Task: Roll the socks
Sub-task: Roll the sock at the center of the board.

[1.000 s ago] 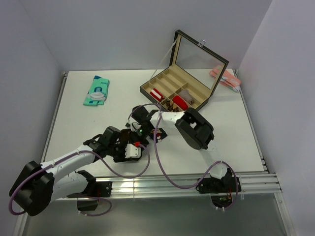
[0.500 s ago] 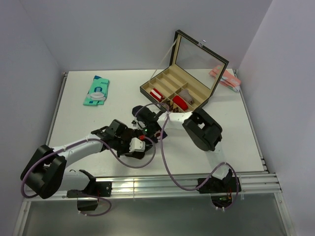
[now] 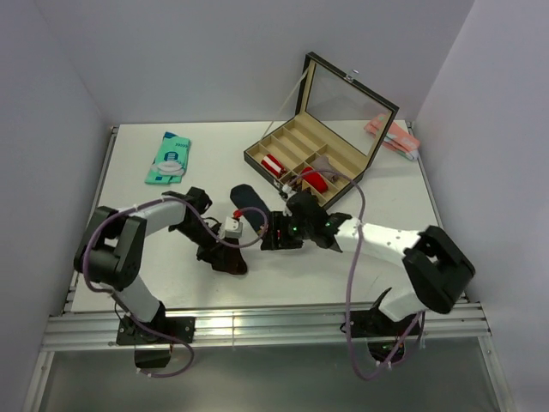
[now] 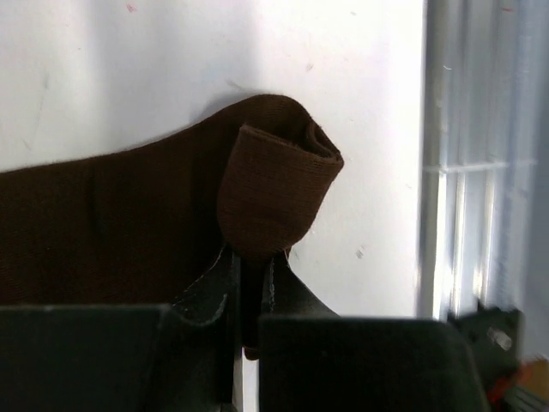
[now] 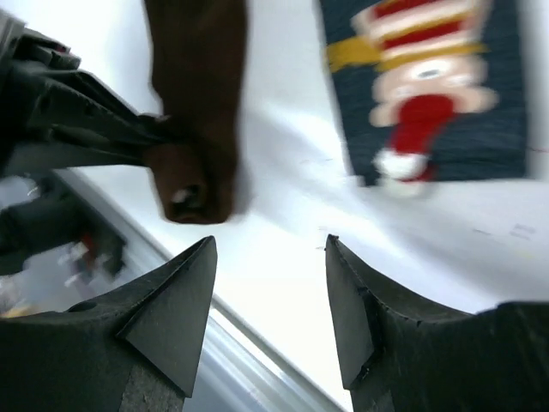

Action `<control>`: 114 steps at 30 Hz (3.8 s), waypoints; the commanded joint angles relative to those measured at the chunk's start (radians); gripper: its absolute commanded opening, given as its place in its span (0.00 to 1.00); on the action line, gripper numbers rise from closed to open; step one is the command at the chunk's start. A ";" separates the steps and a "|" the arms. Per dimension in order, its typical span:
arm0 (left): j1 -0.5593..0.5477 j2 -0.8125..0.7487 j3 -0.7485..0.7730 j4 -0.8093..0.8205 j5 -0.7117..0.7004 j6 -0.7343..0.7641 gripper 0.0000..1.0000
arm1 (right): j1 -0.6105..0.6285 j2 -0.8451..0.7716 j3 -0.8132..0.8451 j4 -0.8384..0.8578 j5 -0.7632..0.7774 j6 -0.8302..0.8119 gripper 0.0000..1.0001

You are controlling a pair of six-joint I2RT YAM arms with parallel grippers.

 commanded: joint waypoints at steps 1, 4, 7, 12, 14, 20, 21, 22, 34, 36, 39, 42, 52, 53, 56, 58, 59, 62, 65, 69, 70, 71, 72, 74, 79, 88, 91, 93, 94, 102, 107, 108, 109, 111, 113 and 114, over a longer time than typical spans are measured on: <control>0.041 0.126 0.098 -0.260 0.040 0.173 0.00 | 0.040 -0.126 -0.054 0.084 0.245 -0.061 0.61; 0.061 0.222 0.149 -0.348 0.031 0.213 0.00 | 0.109 -0.199 -0.083 0.086 0.286 -0.158 0.61; 0.061 0.280 0.183 -0.376 0.022 0.224 0.00 | 0.212 -0.185 -0.045 0.086 0.396 -0.274 0.62; 0.061 0.373 0.239 -0.464 0.013 0.243 0.00 | 0.433 -0.047 0.032 0.148 0.496 -0.436 0.63; 0.061 0.387 0.252 -0.473 0.011 0.247 0.00 | 0.464 -0.006 0.050 0.196 0.505 -0.461 0.64; 0.061 0.427 0.250 -0.477 -0.014 0.243 0.00 | 0.547 0.159 0.183 0.146 0.543 -0.574 0.67; 0.061 0.430 0.249 -0.477 -0.015 0.243 0.00 | 0.558 0.180 0.200 0.138 0.550 -0.597 0.68; 0.061 0.432 0.246 -0.474 -0.018 0.244 0.00 | 0.579 0.214 0.214 0.123 0.578 -0.609 0.68; 0.061 0.437 0.261 -0.503 -0.007 0.261 0.00 | 0.627 0.386 0.326 0.046 0.637 -0.692 0.64; 0.061 0.437 0.269 -0.523 -0.001 0.267 0.01 | 0.628 0.407 0.331 0.044 0.640 -0.694 0.58; 0.061 0.429 0.278 -0.546 0.017 0.281 0.13 | 0.628 0.427 0.332 0.047 0.640 -0.694 0.42; 0.061 0.401 0.282 -0.545 0.032 0.275 0.24 | 0.628 0.439 0.326 0.050 0.640 -0.686 0.20; 0.085 0.263 0.345 -0.542 0.137 0.230 0.44 | 0.627 0.354 0.228 0.055 0.669 -0.631 0.13; 0.090 0.246 0.353 -0.543 0.144 0.224 0.45 | 0.628 0.340 0.222 0.055 0.674 -0.623 0.13; 0.114 0.229 0.385 -0.487 0.146 0.146 0.41 | 0.627 0.324 0.202 0.044 0.683 -0.606 0.12; 0.136 0.223 0.390 -0.438 0.119 0.056 0.35 | 0.627 0.312 0.191 0.037 0.689 -0.602 0.12; 0.142 0.214 0.385 -0.368 0.085 0.020 0.34 | 0.628 0.309 0.190 0.033 0.691 -0.600 0.12; 0.154 0.208 0.333 -0.310 0.028 -0.037 0.33 | 0.628 0.301 0.187 0.021 0.695 -0.597 0.12; 0.147 0.246 0.321 -0.286 0.000 -0.076 0.32 | 0.627 0.307 0.188 0.006 0.695 -0.594 0.12; 0.125 0.303 0.315 -0.228 -0.023 -0.115 0.31 | 0.627 0.304 0.183 -0.019 0.692 -0.585 0.12; 0.112 0.315 0.313 -0.218 -0.026 -0.119 0.30 | 0.627 0.298 0.182 -0.025 0.688 -0.583 0.12; 0.102 0.317 0.304 -0.203 -0.035 -0.132 0.30 | 0.628 0.294 0.182 -0.031 0.685 -0.582 0.12; 0.090 0.315 0.298 -0.172 -0.059 -0.174 0.29 | 0.628 0.286 0.179 -0.042 0.679 -0.580 0.12; 0.056 0.311 0.289 -0.103 -0.081 -0.210 0.27 | 0.628 0.265 0.179 -0.052 0.665 -0.582 0.12; 0.018 0.343 0.322 -0.052 -0.109 -0.294 0.23 | 0.628 0.223 0.208 -0.120 0.588 -0.599 0.12; -0.017 0.375 0.384 -0.011 -0.096 -0.369 0.22 | 0.575 0.281 0.306 -0.207 0.189 -0.640 0.12; -0.030 0.372 0.390 0.015 -0.098 -0.394 0.23 | 0.515 0.306 0.289 -0.172 0.049 -0.617 0.12; -0.036 0.372 0.391 0.029 -0.101 -0.412 0.23 | 0.477 0.317 0.273 -0.151 -0.033 -0.605 0.12; -0.043 0.375 0.394 0.033 -0.099 -0.414 0.23 | 0.437 0.324 0.269 -0.149 -0.079 -0.593 0.12; -0.048 0.346 0.411 0.076 -0.072 -0.458 0.30 | 0.320 0.448 0.273 -0.142 -0.266 -0.551 0.13; -0.050 0.326 0.425 0.044 -0.035 -0.445 0.44 | 0.289 0.487 0.237 -0.105 -0.291 -0.513 0.13; -0.048 0.322 0.424 0.041 -0.035 -0.439 0.47 | 0.285 0.499 0.227 -0.092 -0.297 -0.507 0.13; -0.048 0.308 0.424 0.049 -0.041 -0.437 0.48 | 0.282 0.504 0.220 -0.089 -0.302 -0.499 0.13; -0.045 0.294 0.417 0.066 -0.057 -0.451 0.51 | 0.274 0.507 0.199 -0.066 -0.305 -0.491 0.13; -0.036 0.268 0.408 0.084 -0.057 -0.468 0.54 | 0.269 0.518 0.187 -0.057 -0.303 -0.482 0.13; -0.024 0.260 0.407 0.093 -0.057 -0.475 0.55 | 0.265 0.522 0.185 -0.056 -0.303 -0.482 0.13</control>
